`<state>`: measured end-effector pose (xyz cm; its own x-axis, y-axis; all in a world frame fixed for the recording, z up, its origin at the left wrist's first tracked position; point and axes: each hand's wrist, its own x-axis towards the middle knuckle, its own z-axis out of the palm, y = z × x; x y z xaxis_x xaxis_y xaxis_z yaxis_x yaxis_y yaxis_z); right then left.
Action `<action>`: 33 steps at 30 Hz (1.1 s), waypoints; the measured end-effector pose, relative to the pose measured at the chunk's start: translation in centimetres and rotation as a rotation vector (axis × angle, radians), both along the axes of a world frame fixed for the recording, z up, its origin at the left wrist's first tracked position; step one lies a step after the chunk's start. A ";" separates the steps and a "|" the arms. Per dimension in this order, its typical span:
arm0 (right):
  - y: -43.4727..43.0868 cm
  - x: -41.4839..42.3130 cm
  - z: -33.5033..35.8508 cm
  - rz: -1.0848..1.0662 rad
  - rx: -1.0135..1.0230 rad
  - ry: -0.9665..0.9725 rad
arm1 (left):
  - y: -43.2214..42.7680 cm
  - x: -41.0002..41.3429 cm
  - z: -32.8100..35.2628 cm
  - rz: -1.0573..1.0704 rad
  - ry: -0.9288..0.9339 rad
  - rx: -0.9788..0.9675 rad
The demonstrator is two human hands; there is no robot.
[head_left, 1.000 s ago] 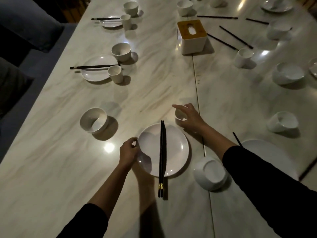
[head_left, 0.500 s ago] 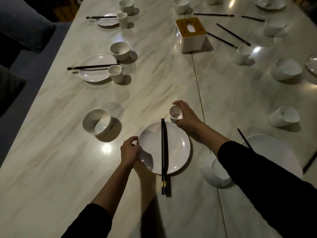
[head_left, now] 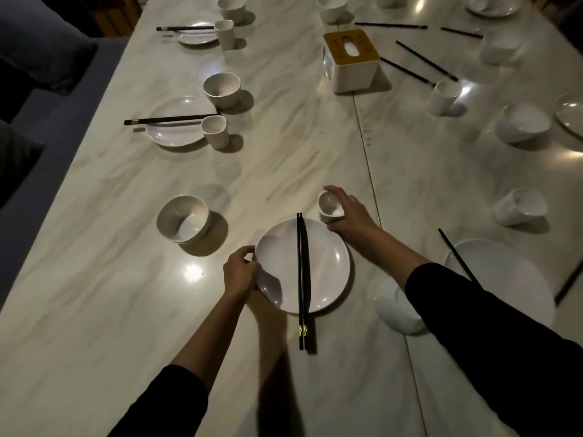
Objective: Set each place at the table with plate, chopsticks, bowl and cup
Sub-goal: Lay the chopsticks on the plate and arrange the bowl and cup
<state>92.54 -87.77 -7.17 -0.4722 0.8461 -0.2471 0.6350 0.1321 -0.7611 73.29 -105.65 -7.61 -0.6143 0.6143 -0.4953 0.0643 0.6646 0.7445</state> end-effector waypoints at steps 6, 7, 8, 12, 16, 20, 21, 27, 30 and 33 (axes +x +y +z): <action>0.4 0.1 -0.8 0.002 0.000 0.014 | -1.0 -1.0 0.2 0.408 -0.114 0.114; 0.4 0.1 -0.9 0.001 -0.003 0.023 | -1.1 -1.7 0.4 0.544 -0.141 0.143; 0.4 0.1 -1.0 0.005 -0.003 0.031 | -1.2 -2.6 0.6 0.651 -0.147 0.166; 0.1 0.3 -1.3 -0.002 -0.035 0.071 | -0.9 -6.6 1.6 0.865 -0.216 0.292; 0.2 0.0 -1.1 -0.030 -0.023 0.059 | 0.2 -8.8 1.9 0.761 -0.100 0.227; 0.2 0.0 -1.2 -0.042 -0.045 0.061 | 1.9 -8.9 1.9 0.686 -0.060 0.186; 0.2 0.1 -1.3 -0.040 -0.046 0.055 | 2.4 -8.6 1.9 0.645 -0.073 0.178; 0.5 0.2 -1.8 -0.062 -0.047 0.047 | 5.2 -6.6 2.3 0.349 -0.145 0.194; 0.4 0.1 -1.8 -0.071 -0.042 0.031 | 6.2 -5.7 2.5 0.269 -0.212 0.212; 0.5 0.1 -1.7 -0.069 -0.033 0.012 | 6.6 -5.4 2.6 0.224 -0.237 0.211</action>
